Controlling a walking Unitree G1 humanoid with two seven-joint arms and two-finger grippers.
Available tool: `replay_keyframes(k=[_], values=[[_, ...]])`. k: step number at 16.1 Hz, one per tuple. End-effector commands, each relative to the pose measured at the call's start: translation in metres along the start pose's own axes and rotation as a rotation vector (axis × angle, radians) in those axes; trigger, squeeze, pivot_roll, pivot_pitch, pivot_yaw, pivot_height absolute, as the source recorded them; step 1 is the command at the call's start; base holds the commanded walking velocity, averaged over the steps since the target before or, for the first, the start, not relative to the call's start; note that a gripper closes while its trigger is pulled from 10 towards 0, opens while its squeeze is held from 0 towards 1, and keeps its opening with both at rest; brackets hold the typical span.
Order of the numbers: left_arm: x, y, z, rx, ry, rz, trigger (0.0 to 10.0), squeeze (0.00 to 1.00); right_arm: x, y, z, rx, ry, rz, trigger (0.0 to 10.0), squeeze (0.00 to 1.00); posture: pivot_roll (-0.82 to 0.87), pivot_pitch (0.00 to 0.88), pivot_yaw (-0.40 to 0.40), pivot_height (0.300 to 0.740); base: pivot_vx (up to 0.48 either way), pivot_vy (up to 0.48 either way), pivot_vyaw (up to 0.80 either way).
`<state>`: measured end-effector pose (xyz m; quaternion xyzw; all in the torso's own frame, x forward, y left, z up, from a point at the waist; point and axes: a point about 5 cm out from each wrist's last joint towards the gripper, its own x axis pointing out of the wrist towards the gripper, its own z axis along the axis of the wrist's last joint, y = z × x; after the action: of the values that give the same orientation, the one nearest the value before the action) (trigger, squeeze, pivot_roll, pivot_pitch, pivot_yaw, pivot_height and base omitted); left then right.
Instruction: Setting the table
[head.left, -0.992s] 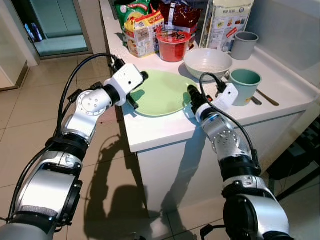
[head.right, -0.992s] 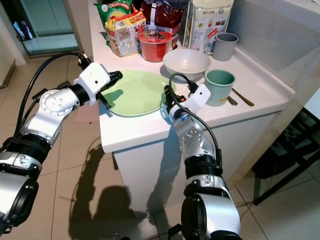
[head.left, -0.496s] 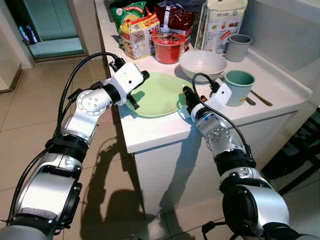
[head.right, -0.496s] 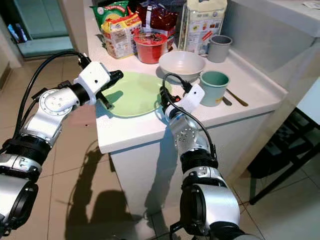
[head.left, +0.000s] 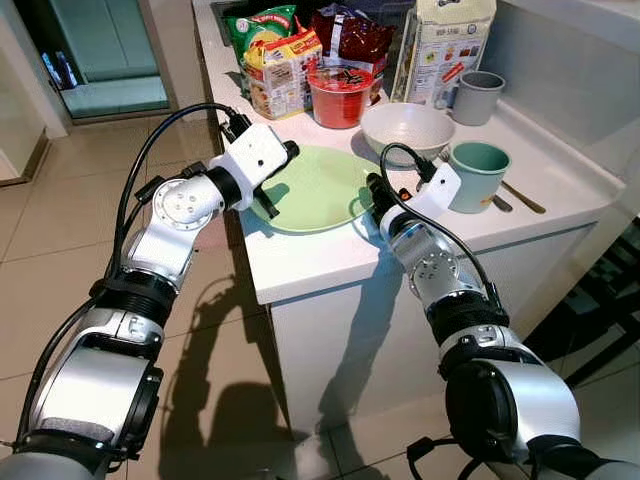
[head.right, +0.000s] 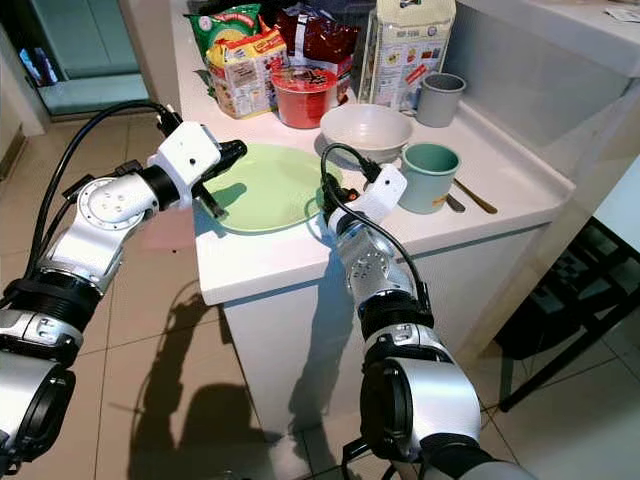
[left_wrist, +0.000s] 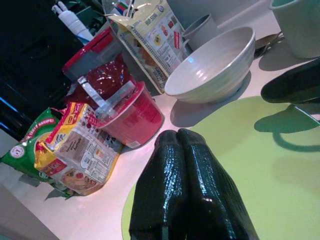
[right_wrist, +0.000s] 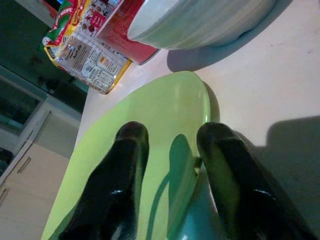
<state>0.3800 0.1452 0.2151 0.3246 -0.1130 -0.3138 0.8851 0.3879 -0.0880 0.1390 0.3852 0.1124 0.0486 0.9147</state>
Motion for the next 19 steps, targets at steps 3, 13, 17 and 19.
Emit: replay_keyframes(k=[3,13,17,19], values=[[-0.001,0.004,0.004,0.005,-0.009,0.002,10.0,0.0,-0.008,-0.028,-0.028,0.032,0.11,-0.11,0.0,0.0,0.09,0.0,0.026,0.74,0.0,0.0,0.0],[-0.001,0.004,0.005,0.001,-0.008,0.005,10.0,0.0,-0.007,-0.019,-0.03,-0.068,0.103,-0.076,10.0,1.0,0.08,0.0,0.026,0.74,0.0,0.0,0.0],[0.0,0.004,0.005,-0.001,-0.005,0.006,10.0,0.0,-0.006,-0.013,-0.027,-0.096,0.08,-0.054,10.0,1.0,0.08,0.0,0.025,0.74,0.0,0.0,0.0],[0.0,0.003,0.004,-0.003,-0.005,0.006,10.0,0.0,-0.006,-0.012,-0.026,-0.108,0.071,-0.052,10.0,1.0,0.07,0.0,0.024,0.74,0.0,0.0,0.0]])
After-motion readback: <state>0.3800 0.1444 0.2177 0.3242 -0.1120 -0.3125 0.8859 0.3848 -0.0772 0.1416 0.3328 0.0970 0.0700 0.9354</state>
